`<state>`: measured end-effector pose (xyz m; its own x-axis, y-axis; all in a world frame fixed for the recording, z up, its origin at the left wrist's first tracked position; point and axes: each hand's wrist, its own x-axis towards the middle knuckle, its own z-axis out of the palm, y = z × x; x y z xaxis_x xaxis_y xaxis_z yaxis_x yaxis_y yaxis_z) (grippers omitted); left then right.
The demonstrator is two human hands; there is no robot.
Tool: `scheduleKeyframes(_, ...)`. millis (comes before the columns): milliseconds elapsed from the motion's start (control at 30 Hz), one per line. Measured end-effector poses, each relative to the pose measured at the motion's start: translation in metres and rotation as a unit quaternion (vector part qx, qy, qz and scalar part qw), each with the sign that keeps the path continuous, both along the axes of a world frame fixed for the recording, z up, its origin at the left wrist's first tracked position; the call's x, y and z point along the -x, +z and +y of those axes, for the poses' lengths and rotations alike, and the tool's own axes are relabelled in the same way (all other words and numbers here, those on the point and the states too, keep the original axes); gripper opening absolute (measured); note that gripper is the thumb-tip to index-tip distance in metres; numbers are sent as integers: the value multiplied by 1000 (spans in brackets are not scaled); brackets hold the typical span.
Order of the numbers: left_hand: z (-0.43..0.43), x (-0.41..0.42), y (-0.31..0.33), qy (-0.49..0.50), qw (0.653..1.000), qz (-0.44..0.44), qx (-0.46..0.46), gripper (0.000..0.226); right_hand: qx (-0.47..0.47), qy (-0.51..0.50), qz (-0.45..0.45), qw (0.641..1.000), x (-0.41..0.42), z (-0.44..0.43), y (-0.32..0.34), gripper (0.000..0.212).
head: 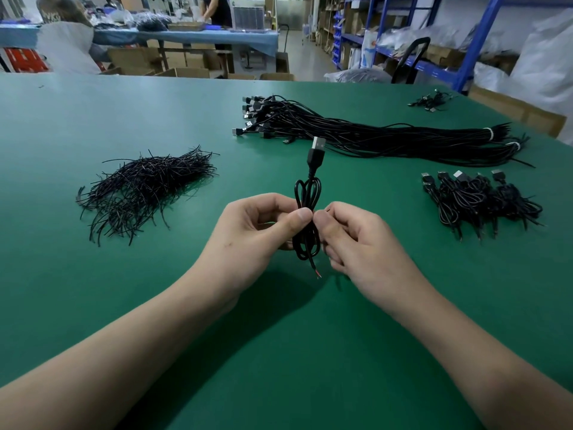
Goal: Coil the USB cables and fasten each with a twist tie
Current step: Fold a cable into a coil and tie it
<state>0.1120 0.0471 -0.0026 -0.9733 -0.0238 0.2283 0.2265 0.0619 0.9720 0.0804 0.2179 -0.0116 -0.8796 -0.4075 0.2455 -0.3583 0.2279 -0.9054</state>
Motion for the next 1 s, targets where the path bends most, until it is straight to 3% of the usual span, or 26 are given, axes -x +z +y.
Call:
scheduleKeyframes(200, -2, -1, 0, -17, 999, -25, 10, 20, -12, -13, 70, 997, -8, -4, 2, 44)
scheduleKeyframes(300, -2, -1, -1, -41, 997, -51, -35, 23, -12, -22, 93, 995, -9, -5, 6, 42)
scheduleKeyframes(433, 1, 3, -2, -47, 994, -34, -94, 25, 20, -35, 40, 998, -6, -3, 9, 43)
scheduleKeyframes(567, -3, 3, -3, -51, 994, 85, 49, 41, 135, -4, -135, 982, -4, 1, 10, 43)
scheduleKeyframes(667, -4, 1, -3, 9, 972, 165, 166, 53, 162, 45, -196, 966, -6, 2, 10, 39)
scheduleKeyframes(833, -9, 2, 4, 69, 912, 281, 289, 24, 136, 81, -183, 970, -7, 2, 11, 34)
scheduleKeyframes(1000, -8, 2, 5, 80, 940, 208, 258, 11, 108, 54, -119, 985, -5, -2, 10, 36)
